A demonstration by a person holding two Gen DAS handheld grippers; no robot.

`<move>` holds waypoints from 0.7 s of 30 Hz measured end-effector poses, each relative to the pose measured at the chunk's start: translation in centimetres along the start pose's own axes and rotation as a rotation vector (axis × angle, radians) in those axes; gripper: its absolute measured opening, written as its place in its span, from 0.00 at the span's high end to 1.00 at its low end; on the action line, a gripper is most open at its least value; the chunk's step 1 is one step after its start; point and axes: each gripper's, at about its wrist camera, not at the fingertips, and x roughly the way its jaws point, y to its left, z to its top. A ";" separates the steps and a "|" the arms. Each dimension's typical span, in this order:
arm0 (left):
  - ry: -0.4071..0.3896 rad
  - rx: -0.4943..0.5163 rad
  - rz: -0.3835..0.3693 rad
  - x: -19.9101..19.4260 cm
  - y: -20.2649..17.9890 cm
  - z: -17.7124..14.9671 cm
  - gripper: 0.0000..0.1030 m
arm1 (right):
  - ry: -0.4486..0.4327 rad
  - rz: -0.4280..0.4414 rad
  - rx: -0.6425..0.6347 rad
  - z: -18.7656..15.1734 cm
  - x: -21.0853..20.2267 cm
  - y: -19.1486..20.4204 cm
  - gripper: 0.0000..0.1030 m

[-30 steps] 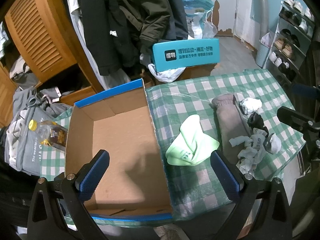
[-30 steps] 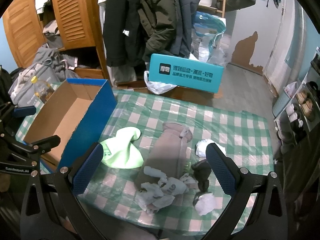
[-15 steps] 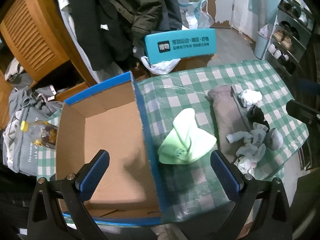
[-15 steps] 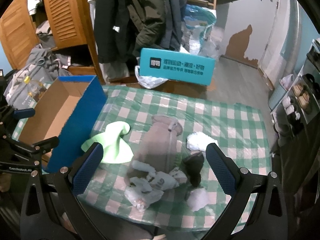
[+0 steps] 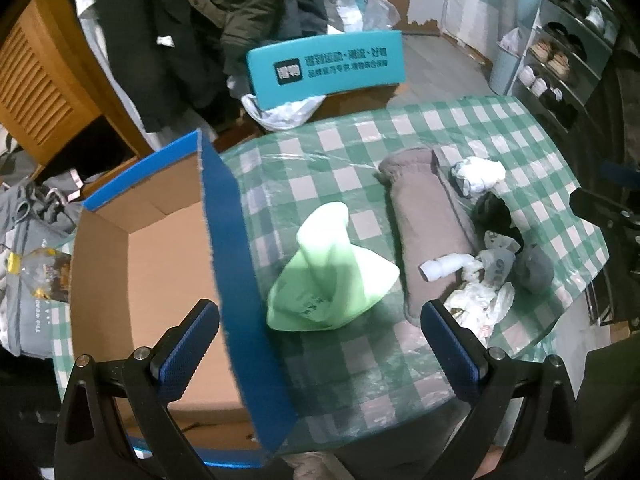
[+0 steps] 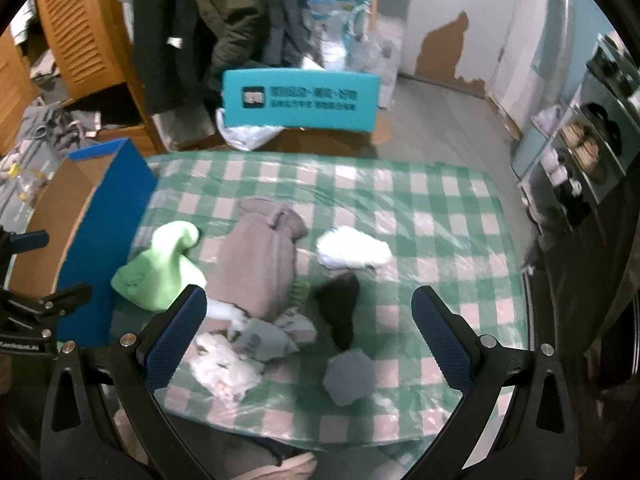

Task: Organize soft objects
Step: 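Move both tools toward the green beanie and grey sock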

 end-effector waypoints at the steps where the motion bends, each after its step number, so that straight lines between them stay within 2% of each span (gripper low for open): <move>1: 0.005 0.004 -0.003 0.2 -0.3 0.0 0.01 | 0.010 -0.006 0.004 -0.2 0.3 -0.2 0.02; 11: 0.071 -0.021 -0.054 3.0 -1.6 0.3 0.01 | 0.103 -0.039 0.066 -2.4 2.6 -3.2 0.02; 21: 0.112 -0.026 -0.063 4.8 -2.9 0.2 0.01 | 0.181 -0.046 0.068 -4.4 5.2 -3.9 0.02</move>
